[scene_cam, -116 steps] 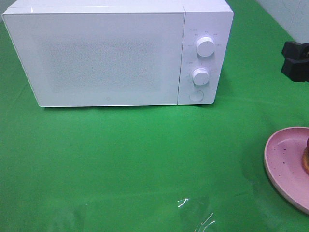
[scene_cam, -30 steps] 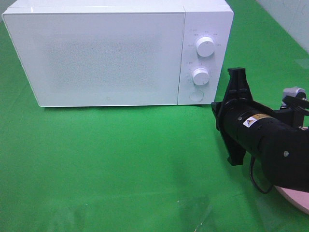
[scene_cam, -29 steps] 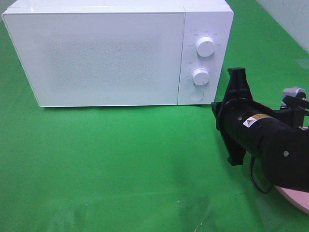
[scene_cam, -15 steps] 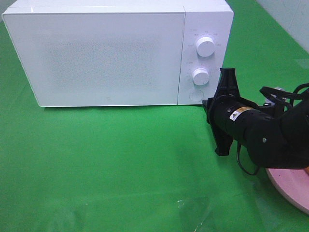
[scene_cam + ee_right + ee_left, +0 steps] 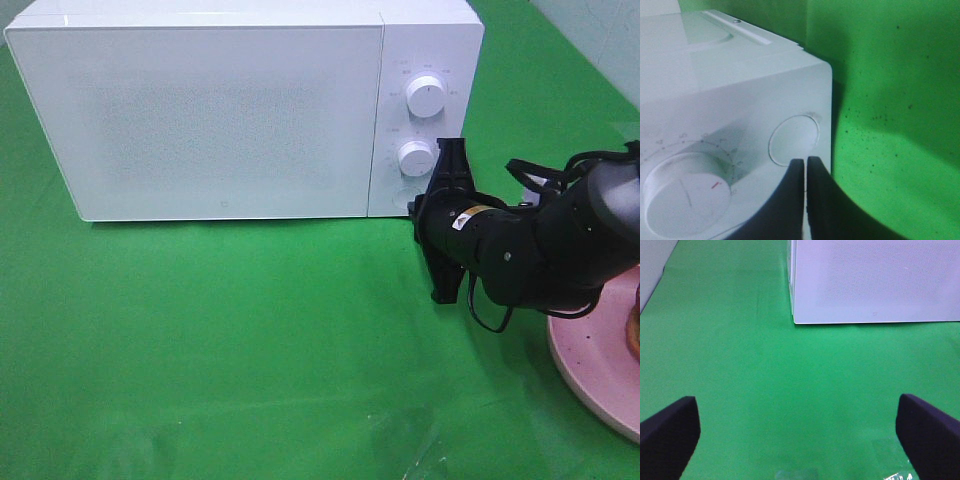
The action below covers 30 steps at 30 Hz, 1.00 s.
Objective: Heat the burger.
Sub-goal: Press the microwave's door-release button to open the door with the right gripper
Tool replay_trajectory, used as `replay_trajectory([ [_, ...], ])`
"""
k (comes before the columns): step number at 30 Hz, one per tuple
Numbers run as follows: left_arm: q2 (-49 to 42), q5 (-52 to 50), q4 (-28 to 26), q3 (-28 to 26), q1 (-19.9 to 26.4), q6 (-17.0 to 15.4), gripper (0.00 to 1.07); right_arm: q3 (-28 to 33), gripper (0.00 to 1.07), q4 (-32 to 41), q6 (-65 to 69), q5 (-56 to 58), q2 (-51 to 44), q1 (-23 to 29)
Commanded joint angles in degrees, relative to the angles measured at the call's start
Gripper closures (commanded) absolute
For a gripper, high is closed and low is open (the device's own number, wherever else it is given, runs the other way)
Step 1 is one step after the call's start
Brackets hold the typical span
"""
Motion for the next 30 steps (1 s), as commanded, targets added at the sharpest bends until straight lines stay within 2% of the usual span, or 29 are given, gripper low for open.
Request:
replay_trajectory([
  [1, -1.0, -0.2, 0.1, 0.1, 0.2, -0.3, 0.06, -2.6, 1.07, -0.8, 0.1, 0.3, 1.8, -0.3],
  [18, -1.0, -0.2, 0.1, 0.1, 0.2, -0.3, 0.06, -8.3, 1.07, -1.0, -0.4, 0.2, 7.0, -3.6],
  [30, -1.0, -0.2, 0.1, 0.1, 0.2, -0.3, 0.06, -8.8, 1.07, -2.1, -0.6, -8.9, 7.2, -3.6],
])
